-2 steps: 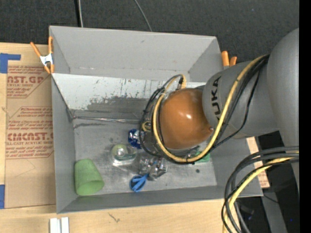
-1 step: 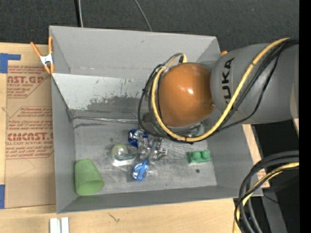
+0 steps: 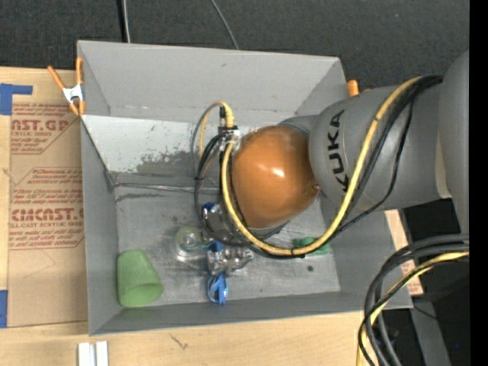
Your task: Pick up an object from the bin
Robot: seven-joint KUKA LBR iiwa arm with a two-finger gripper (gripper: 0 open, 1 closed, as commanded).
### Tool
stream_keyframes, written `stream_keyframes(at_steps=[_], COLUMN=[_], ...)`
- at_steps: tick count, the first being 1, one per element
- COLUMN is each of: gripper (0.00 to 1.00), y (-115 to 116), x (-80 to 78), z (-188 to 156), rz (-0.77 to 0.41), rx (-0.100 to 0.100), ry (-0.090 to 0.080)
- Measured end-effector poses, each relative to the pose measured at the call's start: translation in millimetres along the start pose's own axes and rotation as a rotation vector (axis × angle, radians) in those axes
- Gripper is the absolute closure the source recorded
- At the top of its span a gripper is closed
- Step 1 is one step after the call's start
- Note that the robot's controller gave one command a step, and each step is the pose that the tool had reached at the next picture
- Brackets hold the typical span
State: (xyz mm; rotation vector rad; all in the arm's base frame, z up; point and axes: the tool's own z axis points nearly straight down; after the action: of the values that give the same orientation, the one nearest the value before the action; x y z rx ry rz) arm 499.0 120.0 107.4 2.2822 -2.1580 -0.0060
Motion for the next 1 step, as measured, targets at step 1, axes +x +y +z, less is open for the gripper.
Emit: stream_keyframes(at_steps=[1], gripper=[1.0], y=[-8.9], x=[5.4], z=[25.9], rz=[-0.006], rx=[0.003], ry=[0.0])
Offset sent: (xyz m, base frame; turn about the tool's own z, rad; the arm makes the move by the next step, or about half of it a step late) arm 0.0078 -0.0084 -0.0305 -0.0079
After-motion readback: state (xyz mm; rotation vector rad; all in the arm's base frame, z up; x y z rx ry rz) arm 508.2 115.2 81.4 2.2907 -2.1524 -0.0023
